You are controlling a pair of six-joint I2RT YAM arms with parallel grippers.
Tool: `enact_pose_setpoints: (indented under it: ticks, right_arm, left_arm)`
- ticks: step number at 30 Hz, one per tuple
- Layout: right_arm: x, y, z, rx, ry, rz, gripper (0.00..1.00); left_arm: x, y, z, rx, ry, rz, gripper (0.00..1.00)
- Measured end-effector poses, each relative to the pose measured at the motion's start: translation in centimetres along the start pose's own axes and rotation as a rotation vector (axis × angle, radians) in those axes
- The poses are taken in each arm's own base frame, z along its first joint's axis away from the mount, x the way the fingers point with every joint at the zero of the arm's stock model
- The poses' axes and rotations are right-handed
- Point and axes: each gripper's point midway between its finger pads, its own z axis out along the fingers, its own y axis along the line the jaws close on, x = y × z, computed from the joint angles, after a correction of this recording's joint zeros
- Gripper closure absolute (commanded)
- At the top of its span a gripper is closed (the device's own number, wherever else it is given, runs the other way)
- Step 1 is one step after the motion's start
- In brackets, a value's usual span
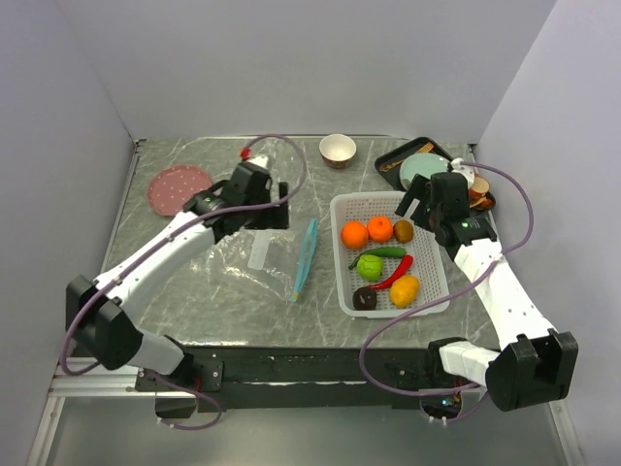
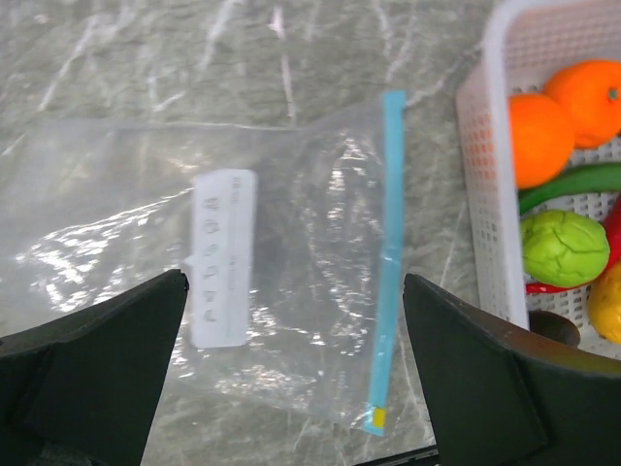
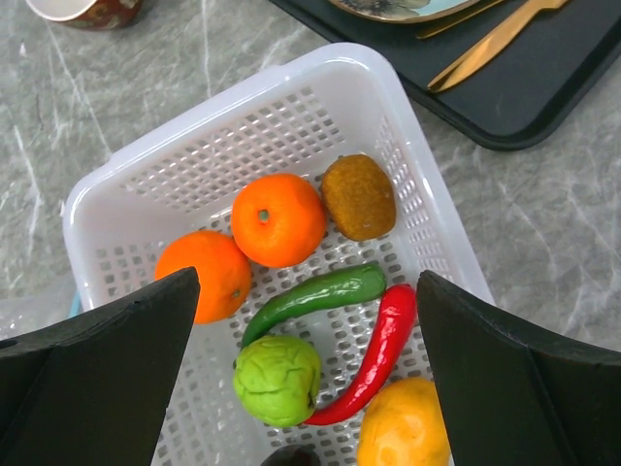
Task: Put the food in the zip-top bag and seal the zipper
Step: Open the zipper of the food storage bag.
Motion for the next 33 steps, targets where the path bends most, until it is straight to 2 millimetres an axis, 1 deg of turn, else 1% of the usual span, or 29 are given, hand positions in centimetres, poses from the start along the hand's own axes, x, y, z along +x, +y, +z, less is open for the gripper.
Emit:
enact_pose_setpoints:
  ticks: [4,5,7,9,17,20,25,27,33]
  right_arm:
    - [0.3,0.5,-0.1,-0.029,0.016,0.005,0.00]
    - [0.3,0.6,-0.1,-0.033,0.019,0.005,0.00]
    - [0.4,0.7,-0.1,-0.039,0.023,0.009,0.00]
    - [0.4,0.8,-0.1,-0.043,0.024,0.013,0.00]
    - [0.5,1.0,-0.2,-0.049,0.030,0.031,0.00]
    - [0.6,1.0,-0.1,-0.051,0.034,0.037,0.00]
    - [0.9,1.0,0.3,-0.043,0.049,0.035,0.00]
    - [1.2,1.0,0.6,-0.040,0.060,0.033,0.00]
    - [1.7,1.0,1.1,-0.036,0.084,0.033,0.00]
  left_arm:
    - [0.5,-3.3,0.9,-0.003,0.017,0.083,0.01]
    - [0.7,-3.7,1.3,-0.009,0.022,0.097,0.01]
    - [1.9,-4.5,1.8,-0.015,0.047,0.127,0.01]
    - [2.8,-4.8,2.2,-0.018,0.070,0.143,0.01]
    - [4.3,-5.1,3.1,-0.024,0.107,0.163,0.01]
    - [5.2,-5.3,3.6,-0.022,0.129,0.176,0.01]
    - [6.8,-6.2,4.0,0.003,0.164,0.183,0.02]
    - [7.5,-6.5,4.1,0.012,0.175,0.186,0.04]
    - [9.1,-6.9,4.5,0.008,0.199,0.173,0.19]
